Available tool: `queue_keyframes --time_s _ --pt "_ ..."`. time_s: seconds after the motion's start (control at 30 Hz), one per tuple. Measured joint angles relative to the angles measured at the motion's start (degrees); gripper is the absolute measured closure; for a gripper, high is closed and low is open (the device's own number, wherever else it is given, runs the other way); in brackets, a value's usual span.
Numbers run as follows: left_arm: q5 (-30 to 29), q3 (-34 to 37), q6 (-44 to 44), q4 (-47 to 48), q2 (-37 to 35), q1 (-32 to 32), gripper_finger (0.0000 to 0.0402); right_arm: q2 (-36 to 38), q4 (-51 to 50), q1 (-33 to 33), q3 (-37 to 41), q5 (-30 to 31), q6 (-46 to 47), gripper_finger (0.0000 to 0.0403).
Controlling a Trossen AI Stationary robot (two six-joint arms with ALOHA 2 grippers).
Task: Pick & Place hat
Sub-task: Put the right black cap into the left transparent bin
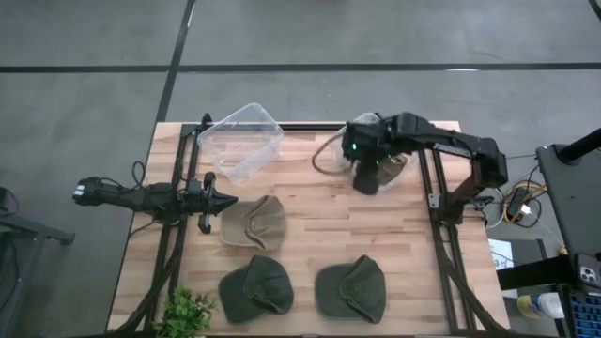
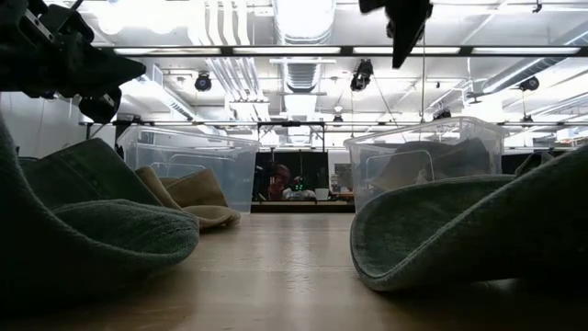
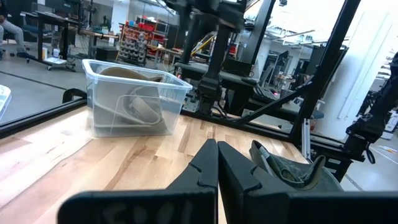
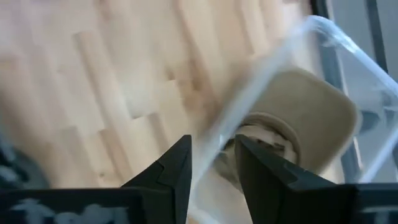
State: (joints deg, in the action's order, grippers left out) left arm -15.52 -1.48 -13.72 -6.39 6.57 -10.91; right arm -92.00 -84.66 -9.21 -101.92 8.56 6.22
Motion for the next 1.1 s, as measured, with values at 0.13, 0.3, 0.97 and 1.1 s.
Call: queue_keyframes --time_s 0.13,0.3,0.97,1.1 --pt "0.0 0.0 -0.7 0.0 0.0 0.0 0.0399 0.8 0.1 6.2 1.5 0.0 -1.0 0.0295" --pt "-0.5 0.0 -1.4 -2.5 0.0 0.0 0.0399 0.9 1.9 13.2 3.3 0.2 -0.1 0.0305" --pt "3.0 0.0 -19.1 -2.6 1.6 0.0 0.0399 -2.9 30.6 22.9 24.0 -15.3 6.1 0.026" --pt "4.0 0.0 -19.5 -2.7 2.2 0.0 0.0399 -5.6 33.5 22.8 27.3 -17.0 7.1 0.0221"
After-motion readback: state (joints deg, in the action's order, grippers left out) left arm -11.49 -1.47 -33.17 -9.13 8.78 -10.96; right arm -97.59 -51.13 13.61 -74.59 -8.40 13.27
